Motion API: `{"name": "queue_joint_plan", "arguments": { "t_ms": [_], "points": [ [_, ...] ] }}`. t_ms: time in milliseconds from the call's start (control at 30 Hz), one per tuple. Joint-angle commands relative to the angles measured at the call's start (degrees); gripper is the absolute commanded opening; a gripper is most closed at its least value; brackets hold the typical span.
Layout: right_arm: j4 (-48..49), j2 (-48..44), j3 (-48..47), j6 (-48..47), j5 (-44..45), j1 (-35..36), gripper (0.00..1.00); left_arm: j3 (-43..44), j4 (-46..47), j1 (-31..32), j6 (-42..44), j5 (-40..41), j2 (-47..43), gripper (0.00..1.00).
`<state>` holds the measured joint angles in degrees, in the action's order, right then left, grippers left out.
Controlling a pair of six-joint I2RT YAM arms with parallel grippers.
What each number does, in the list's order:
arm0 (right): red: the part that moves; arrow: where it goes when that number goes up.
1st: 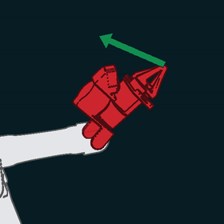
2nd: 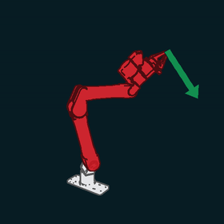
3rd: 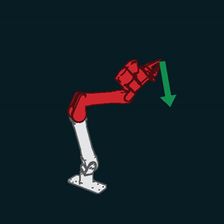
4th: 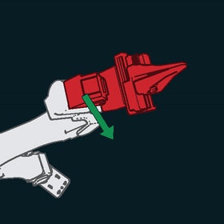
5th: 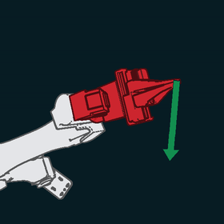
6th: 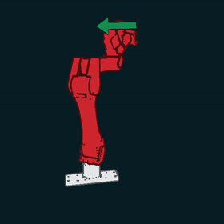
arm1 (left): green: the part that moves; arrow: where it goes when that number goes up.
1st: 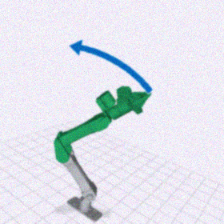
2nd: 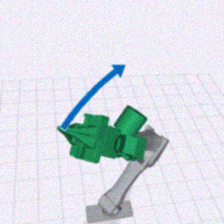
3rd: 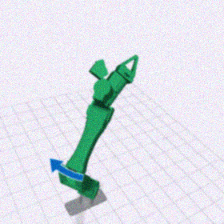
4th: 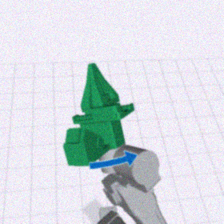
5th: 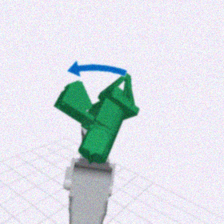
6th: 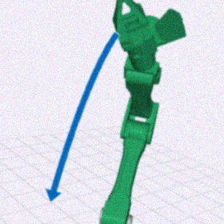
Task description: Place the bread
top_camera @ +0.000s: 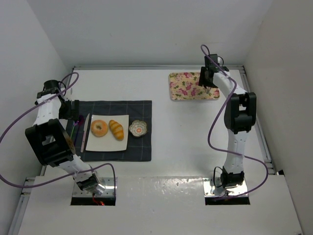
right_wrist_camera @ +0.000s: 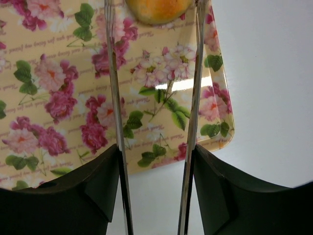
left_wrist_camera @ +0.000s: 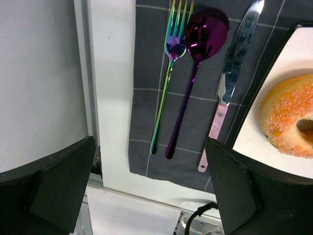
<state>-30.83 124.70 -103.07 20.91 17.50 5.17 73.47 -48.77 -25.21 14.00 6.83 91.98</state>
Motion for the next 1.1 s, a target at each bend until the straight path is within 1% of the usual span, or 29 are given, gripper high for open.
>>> {"name": "queue_joint_plan", "arguments": {
  "t_ms": [0, 133, 167, 200, 333, 467, 600, 633, 733, 767, 833, 867, 933, 967, 1000, 1067],
  "points": [
    [3.8, 1.6, -2.9, -0.4, -0.9, -0.6, 0.58, 2.8, -0.4, 0.3, -1.2, -0.5, 0.9, 1.00],
    [4.4, 1.7, -2.7, 0.1, -0.7, -0.7, 0.49, 3.3, -0.4, 0.3, -1.2, -0.5, 0.9, 1.00],
    [5.1, 1.6, -2.3, -0.1, -0.8, -0.8, 0.46, 3.3, -0.4, 0.3, -1.2, -0.5, 1.4, 1.00],
    [5.3, 1.2, -2.1, -0.1, -0.7, -0.7, 0.38, 3.3, -0.4, 0.3, -1.2, -0.5, 1.4, 1.00],
    [7.5, -1.4, 1.4, -0.8, -1.8, -0.7, 0.28, 3.3, -1.0, 0.3, -1.2, -0.5, 1.4, 1.00],
    [10.5, -5.5, 5.2, -1.5, -3.2, -0.3, 0.24, 3.3, -1.0, 0.3, -1.2, -1.0, 0.9, 1.00],
    [13.5, -12.8, 10.4, -4.4, -5.0, 1.0, 0.23, 1.9, -1.0, 0.3, -1.2, -0.5, 0.3, 1.00],
    [14.4, -14.9, 12.1, -5.2, -5.3, 1.7, 0.23, 1.2, -1.0, 0.3, -1.2, -1.5, -1.0, 1.00],
    [15.5, -18.9, 15.5, -5.0, -8.1, 2.6, 0.20, 0.5, -1.0, -0.9, -0.6, -3.0, -2.7, 1.00],
    [15.6, -22.3, 18.1, -4.4, -9.0, 3.7, 0.20, 0.5, -1.0, -0.9, -0.6, -3.8, -3.3, 1.00],
    [16.0, -24.8, 20.3, -4.2, -12.6, 5.1, 0.19, -1.0, -1.0, -2.0, -0.6, -4.4, -5.1, 1.00],
    [16.8, -29.6, 24.2, -4.2, -13.5, 8.3, 0.19, -1.0, -1.0, -2.0, -0.6, -4.4, -5.8, 1.00],
    [17.9, -32.6, 27.5, -4.2, -16.1, 11.2, 0.19, -3.3, -1.0, -3.3, 0.0, -5.0, -8.0, 1.00],
    [18.7, -33.2, 29.3, -4.0, -16.8, 16.3, 0.19, -3.9, -1.0, -3.4, 0.0, -5.5, -8.9, 1.00],
    [19.0, -34.3, 30.5, -4.0, -18.5, 18.3, 0.19, -4.7, -1.0, -4.0, 0.8, -5.5, -9.9, 1.00],
    [20.1, -35.0, 31.4, -3.4, -19.6, 26.5, 0.19, -7.1, -1.0, -4.8, 1.5, -5.5, -12.9, 1.00]
  ]
}}
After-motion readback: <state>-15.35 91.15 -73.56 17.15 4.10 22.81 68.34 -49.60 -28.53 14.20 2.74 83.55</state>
